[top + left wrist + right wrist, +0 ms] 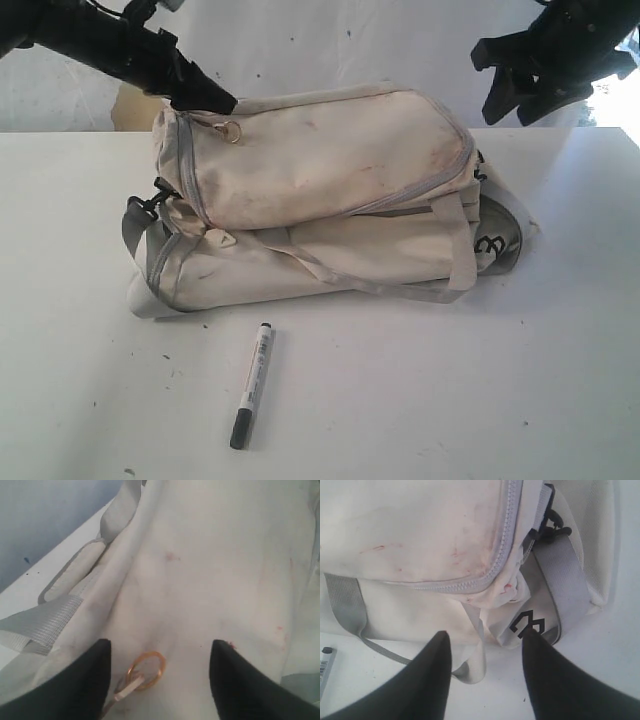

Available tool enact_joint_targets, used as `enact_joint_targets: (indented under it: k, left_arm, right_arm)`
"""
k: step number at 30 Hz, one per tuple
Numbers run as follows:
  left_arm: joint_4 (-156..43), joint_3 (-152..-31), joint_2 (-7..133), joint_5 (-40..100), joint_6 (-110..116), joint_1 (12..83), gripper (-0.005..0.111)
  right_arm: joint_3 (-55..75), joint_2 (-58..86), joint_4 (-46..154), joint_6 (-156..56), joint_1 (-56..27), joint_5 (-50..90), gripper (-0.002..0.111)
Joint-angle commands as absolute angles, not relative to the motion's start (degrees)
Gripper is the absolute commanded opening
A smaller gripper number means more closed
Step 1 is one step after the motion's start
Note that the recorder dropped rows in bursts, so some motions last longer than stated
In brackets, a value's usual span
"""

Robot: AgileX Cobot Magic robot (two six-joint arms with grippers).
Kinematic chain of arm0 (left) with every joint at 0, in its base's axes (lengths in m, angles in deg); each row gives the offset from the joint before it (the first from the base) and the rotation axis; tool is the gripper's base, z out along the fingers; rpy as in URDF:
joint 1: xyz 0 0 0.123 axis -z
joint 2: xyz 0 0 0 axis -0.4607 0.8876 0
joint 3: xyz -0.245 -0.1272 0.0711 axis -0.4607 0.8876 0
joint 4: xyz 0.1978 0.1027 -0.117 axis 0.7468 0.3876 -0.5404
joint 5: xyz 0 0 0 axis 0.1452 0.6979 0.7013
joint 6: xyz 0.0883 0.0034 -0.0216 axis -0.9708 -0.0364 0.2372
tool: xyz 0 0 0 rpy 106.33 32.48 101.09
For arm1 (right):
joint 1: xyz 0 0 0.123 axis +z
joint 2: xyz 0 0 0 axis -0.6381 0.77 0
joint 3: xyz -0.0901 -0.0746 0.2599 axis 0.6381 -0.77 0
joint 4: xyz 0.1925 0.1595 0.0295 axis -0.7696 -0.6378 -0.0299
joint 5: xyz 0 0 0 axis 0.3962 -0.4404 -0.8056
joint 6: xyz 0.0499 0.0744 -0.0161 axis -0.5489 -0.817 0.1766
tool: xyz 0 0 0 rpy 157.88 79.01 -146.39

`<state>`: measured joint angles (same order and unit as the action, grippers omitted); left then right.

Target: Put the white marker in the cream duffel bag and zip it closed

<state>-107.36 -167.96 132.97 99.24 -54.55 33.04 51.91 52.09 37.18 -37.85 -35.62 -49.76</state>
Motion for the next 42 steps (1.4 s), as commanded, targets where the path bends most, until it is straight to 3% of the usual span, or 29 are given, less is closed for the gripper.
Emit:
enact_joint_targets:
  k: [1, 15, 24, 38, 42]
  left_arm:
    - [-107.4, -167.7, 131.6, 99.8, -51.1, 33.4, 0.066]
    - [-98.1, -167.7, 129.3, 99.8, -20.6, 30.7, 0.066]
    - [-89.0, -167.7, 128.9, 99.8, -2.4, 28.4, 0.066]
    - [-92.9, -167.7, 132.6, 92.4, 17.5, 27.6, 0.066]
    - [-102.4, -167.7, 134.6, 90.4, 17.0, 27.6, 0.066]
  right_arm:
    - [52.1, 51.5, 36.0, -37.3, -35.6, -49.7, 0.042]
    - [52.1, 51.6, 21.3, -26.9, -35.2, -49.7, 0.042]
    - [52.0, 51.6, 22.3, -24.8, -29.9, -49.7, 0.042]
    - [51.9, 57.5, 20.5, -12.7, -25.6, -43.6, 0.042]
    - [51.9, 58.7, 19.6, -5.8, -24.2, -39.5, 0.042]
